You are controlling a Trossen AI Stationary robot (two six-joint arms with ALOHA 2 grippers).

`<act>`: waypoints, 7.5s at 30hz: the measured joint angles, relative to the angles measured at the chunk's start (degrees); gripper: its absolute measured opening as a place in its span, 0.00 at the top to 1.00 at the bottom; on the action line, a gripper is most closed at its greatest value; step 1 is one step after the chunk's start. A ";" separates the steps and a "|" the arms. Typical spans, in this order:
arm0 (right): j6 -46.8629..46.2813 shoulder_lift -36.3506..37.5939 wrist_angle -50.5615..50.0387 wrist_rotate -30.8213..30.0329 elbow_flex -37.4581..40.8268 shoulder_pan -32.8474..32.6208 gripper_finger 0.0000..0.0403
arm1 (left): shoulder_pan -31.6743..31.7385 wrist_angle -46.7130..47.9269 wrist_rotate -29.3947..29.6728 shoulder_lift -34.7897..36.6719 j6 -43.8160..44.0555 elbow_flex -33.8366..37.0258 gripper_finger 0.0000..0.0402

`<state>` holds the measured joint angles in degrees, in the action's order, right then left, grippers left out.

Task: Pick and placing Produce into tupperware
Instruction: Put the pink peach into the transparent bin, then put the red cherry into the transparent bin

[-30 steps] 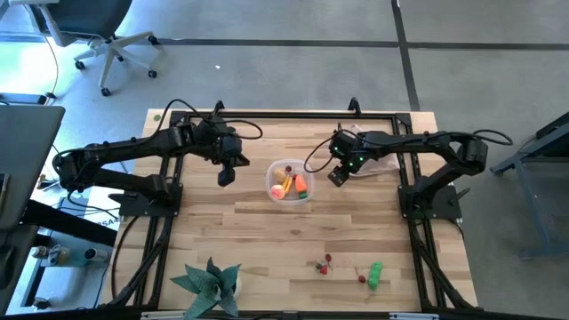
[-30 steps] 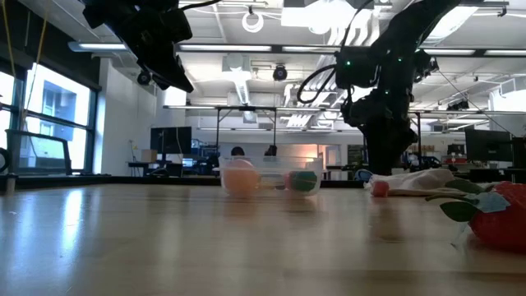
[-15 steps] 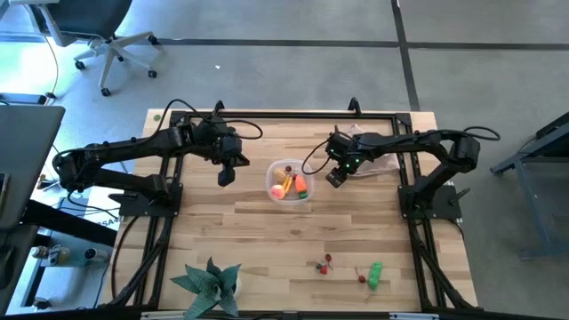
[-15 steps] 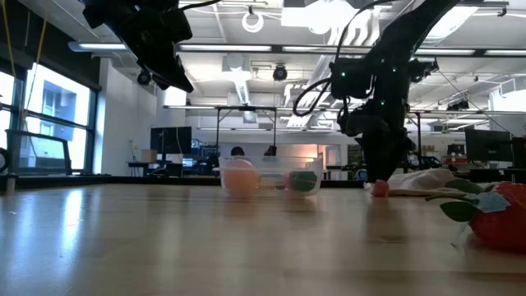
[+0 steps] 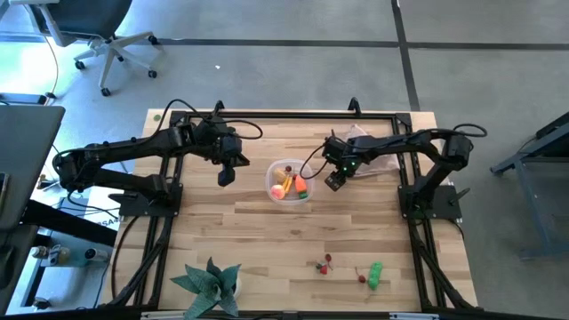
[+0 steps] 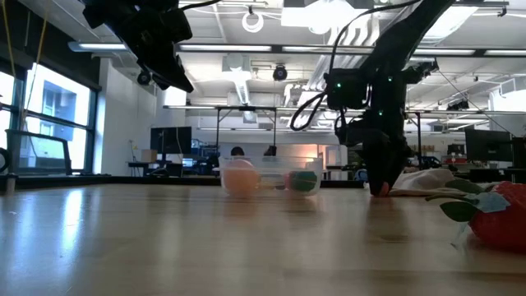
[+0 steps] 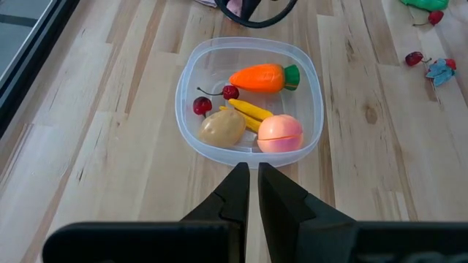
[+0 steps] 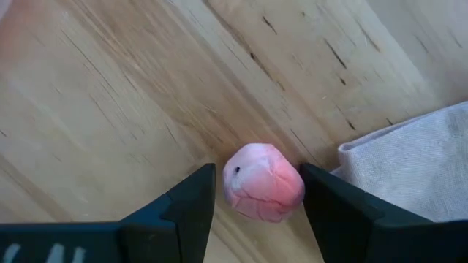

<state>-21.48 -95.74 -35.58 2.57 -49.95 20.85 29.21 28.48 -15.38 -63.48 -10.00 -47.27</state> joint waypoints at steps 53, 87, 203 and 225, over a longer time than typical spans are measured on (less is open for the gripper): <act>4.73 -0.51 0.80 -2.07 -3.60 0.12 0.64 | 0.00 -0.01 0.00 0.00 0.00 0.00 0.95; 16.08 -8.06 2.42 2.43 -26.16 -8.95 0.65 | 0.01 -0.01 0.00 -0.02 0.00 0.00 0.95; -19.15 13.74 -29.06 -15.79 -26.12 -32.24 0.53 | 0.02 -0.03 1.49 -0.02 0.01 0.00 0.95; -72.93 -3.31 -22.71 -4.47 -26.08 -54.33 0.53 | 0.02 -0.04 1.50 -0.02 0.00 0.00 0.95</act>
<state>-94.41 -99.05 -58.29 -1.90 -76.03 -33.47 29.23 28.45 -13.88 -63.51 -10.00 -47.27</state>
